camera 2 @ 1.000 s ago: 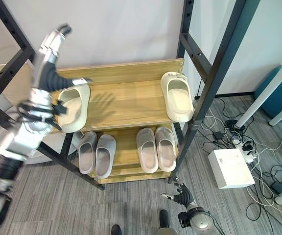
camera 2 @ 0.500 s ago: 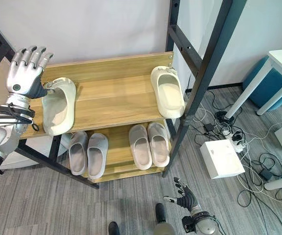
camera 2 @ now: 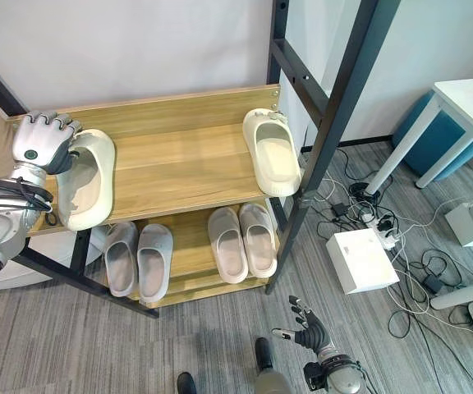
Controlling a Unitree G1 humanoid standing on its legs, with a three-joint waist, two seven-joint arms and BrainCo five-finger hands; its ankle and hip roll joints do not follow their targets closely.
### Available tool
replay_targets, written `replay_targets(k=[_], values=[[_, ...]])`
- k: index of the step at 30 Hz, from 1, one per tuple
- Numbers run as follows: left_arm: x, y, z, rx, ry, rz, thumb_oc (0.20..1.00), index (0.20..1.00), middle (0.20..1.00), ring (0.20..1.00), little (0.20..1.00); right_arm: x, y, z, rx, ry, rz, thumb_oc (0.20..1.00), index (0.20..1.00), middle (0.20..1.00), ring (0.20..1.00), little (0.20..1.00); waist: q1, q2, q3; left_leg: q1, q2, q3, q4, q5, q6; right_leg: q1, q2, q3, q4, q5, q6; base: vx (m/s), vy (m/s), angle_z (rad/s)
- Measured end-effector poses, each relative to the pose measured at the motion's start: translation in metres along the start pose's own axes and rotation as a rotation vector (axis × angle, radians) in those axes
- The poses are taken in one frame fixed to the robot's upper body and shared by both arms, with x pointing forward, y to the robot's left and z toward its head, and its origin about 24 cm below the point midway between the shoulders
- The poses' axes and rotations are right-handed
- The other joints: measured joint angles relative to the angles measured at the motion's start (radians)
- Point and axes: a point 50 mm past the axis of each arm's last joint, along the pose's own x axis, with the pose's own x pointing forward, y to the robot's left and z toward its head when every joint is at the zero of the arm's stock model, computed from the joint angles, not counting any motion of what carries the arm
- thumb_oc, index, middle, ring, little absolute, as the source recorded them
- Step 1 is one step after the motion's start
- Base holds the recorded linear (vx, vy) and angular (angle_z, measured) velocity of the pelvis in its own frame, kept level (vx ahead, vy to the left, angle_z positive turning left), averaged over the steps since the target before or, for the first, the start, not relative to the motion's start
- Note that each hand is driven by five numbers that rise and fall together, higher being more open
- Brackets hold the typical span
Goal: Arrange the slippers neatly on the shoe rack.
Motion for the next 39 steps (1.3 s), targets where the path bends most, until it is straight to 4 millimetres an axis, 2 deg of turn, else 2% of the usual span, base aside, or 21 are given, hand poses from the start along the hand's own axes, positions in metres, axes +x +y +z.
replay_targets(k=[4, 7, 15, 17, 19, 20, 21, 22, 23, 26, 28, 29, 30, 33, 36, 39], values=[[0.005, 0.004, -0.002, -0.025, 0.022, 0.016, 0.2, 0.2, 0.2, 0.2, 0.2, -0.003, 0.003, 0.002, 0.009, -0.013, 0.008, 1.0, 1.0, 1.0, 1.0, 1.0, -0.012, -0.012, 0.001, -0.006, 0.001, 0.006, 0.0, 0.0, 0.0, -0.009, 0.001, 0.003, 0.0, 0.008, -0.006, 0.0, -0.005, -0.03], [0.007, 0.009, 0.007, -0.047, 0.002, 0.04, 0.2, 0.2, 0.2, 0.2, 0.2, -0.003, 0.003, 0.003, 0.01, -0.015, 0.007, 1.0, 1.0, 1.0, 1.0, 1.0, -0.011, -0.018, 0.0, -0.007, 0.002, 0.008, 0.001, 0.0, 0.0, -0.01, 0.001, 0.004, 0.0, 0.005, -0.002, 0.0, -0.007, -0.01], [0.019, 0.032, 0.086, -0.225, -0.209, 0.151, 0.2, 0.2, 0.2, 0.2, 0.2, -0.001, 0.007, 0.005, 0.015, -0.024, 0.016, 1.0, 1.0, 1.0, 1.0, 1.0, -0.022, -0.02, 0.001, -0.004, 0.002, 0.009, 0.006, 0.0, 0.0, -0.007, 0.001, 0.003, 0.0, 0.012, -0.011, 0.0, -0.015, 0.0], [0.025, 0.038, 0.098, -0.238, -0.242, 0.169, 0.2, 0.2, 0.2, 0.2, 0.2, -0.001, 0.006, 0.006, 0.013, -0.026, 0.014, 1.0, 1.0, 1.0, 1.0, 1.0, -0.04, -0.013, 0.003, -0.002, 0.002, 0.018, 0.006, 0.0, 0.0, -0.008, 0.001, 0.006, 0.0, 0.013, -0.012, -0.01, -0.026, -0.04], [0.026, 0.041, 0.101, -0.238, -0.254, 0.175, 0.2, 0.2, 0.2, 0.2, 0.2, 0.0, 0.006, 0.006, 0.012, -0.028, 0.014, 1.0, 1.0, 1.0, 1.0, 1.0, -0.041, -0.01, 0.003, -0.002, 0.001, 0.018, 0.006, 0.0, 0.0, -0.008, 0.001, 0.007, 0.0, 0.014, -0.011, -0.01, -0.033, -0.1], [0.031, 0.047, 0.108, -0.225, -0.288, 0.193, 0.2, 0.2, 0.2, 0.2, 0.2, 0.0, 0.004, 0.009, 0.014, -0.038, 0.008, 1.0, 1.0, 1.0, 1.0, 1.0, -0.058, 0.003, 0.007, 0.007, 0.002, 0.032, 0.006, 0.0, 0.001, -0.01, 0.004, 0.027, 0.0, 0.007, 0.001, -0.01, -0.035, -0.21], [0.033, 0.05, 0.111, -0.223, -0.299, 0.202, 0.2, 0.2, 0.2, 0.2, 0.2, 0.0, 0.003, 0.01, 0.022, -0.044, 0.001, 1.0, 1.0, 1.0, 1.0, 1.0, -0.056, 0.012, 0.012, 0.007, 0.002, 0.035, 0.006, -0.001, 0.001, -0.012, 0.003, 0.03, 0.0, 0.008, 0.001, -0.01, -0.034, -0.26], [0.034, 0.05, 0.113, -0.229, -0.3, 0.204, 0.2, 0.2, 0.2, 0.2, 0.2, -0.001, 0.003, 0.011, 0.029, -0.047, -0.005, 1.0, 1.0, 1.0, 1.0, 1.0, -0.073, 0.018, 0.013, 0.007, 0.002, 0.042, 0.006, -0.001, 0.001, -0.019, 0.004, 0.034, 0.0, 0.008, 0.001, -0.01, -0.06, -0.18], [0.036, 0.049, 0.117, -0.225, -0.307, 0.196, 0.2, 0.2, 0.2, 0.2, 0.2, -0.002, 0.0, 0.012, 0.027, -0.053, -0.015, 1.0, 1.0, 1.0, 1.0, 1.0, -0.082, 0.039, 0.019, 0.007, 0.002, 0.056, 0.006, -0.003, 0.0, -0.027, 0.005, 0.047, 0.0, 0.008, 0.0, 0.0, -0.042, -0.38], [0.04, 0.053, 0.119, -0.227, -0.303, 0.209, 0.2, 0.2, 0.2, 0.2, 0.2, -0.004, -0.005, 0.011, 0.017, -0.049, -0.03, 1.0, 1.0, 1.0, 1.0, 1.0, -0.112, 0.06, 0.024, 0.006, 0.005, 0.079, 0.001, -0.009, -0.003, -0.038, 0.011, 0.058, 0.0, 0.018, 0.002, -0.01, -0.055, -0.27], [0.049, 0.053, 0.117, -0.188, -0.284, 0.2, 0.2, 0.2, 0.2, 0.2, 0.2, -0.002, -0.011, 0.01, 0.007, -0.047, -0.051, 1.0, 1.0, 1.0, 1.0, 1.0, -0.099, 0.061, 0.023, 0.005, 0.01, 0.079, 0.001, -0.009, -0.003, -0.037, 0.014, 0.056, 0.0, 0.018, 0.001, 0.01, -0.046, 0.01], [0.052, 0.048, 0.119, -0.189, -0.261, 0.181, 0.241, 0.241, 0.241, 0.241, 0.241, 0.004, -0.02, 0.0, -0.005, 0.004, -0.097, 1.0, 1.0, 1.0, 1.0, 1.0, -0.1, 0.064, 0.022, 0.005, 0.011, 0.077, 0.001, -0.009, -0.003, -0.037, 0.017, 0.054, 0.0, 0.017, -0.001, 0.0, 0.0, 0.0], [0.054, 0.045, 0.119, -0.19, -0.242, 0.174, 1.0, 1.0, 1.0, 1.0, 1.0, 0.002, -0.021, -0.004, -0.004, 0.016, -0.104, 1.0, 1.0, 1.0, 1.0, 1.0, -0.099, 0.066, 0.021, 0.006, 0.013, 0.076, 0.001, -0.01, -0.005, -0.037, 0.018, 0.054, 0.0, 0.015, -0.003, 0.0, 0.0, 0.0], [0.07, 0.055, 0.112, -0.154, -0.221, 0.169, 1.0, 1.0, 1.0, 1.0, 1.0, -0.002, -0.011, 0.004, 0.035, -0.025, -0.072, 1.0, 1.0, 1.0, 1.0, 1.0, -0.104, 0.069, 0.02, 0.012, 0.013, 0.077, 0.006, -0.01, -0.005, -0.03, 0.019, 0.052, 0.006, 0.03, -0.021, 0.0, -0.005, 0.03], [0.07, 0.07, 0.125, -0.219, -0.257, 0.202, 1.0, 1.0, 1.0, 1.0, 1.0, -0.001, -0.011, 0.006, 0.05, -0.032, -0.065, 1.0, 1.0, 1.0, 1.0, 1.0, -0.089, 0.068, 0.019, 0.014, 0.016, 0.047, 0.005, -0.007, -0.008, -0.011, 0.018, 0.024, 0.006, 0.029, -0.022, -0.01, -0.007, 0.22], [0.063, 0.075, 0.124, -0.309, -0.234, 0.234, 1.0, 1.0, 1.0, 1.0, 1.0, 0.005, -0.012, 0.012, 0.062, -0.054, -0.061, 1.0, 1.0, 1.0, 1.0, 1.0, -0.07, 0.066, 0.017, 0.028, 0.018, 0.033, 0.0, -0.008, -0.009, 0.01, 0.017, 0.011, 0.005, 0.017, -0.017, -0.01, 0.001, 0.14]])
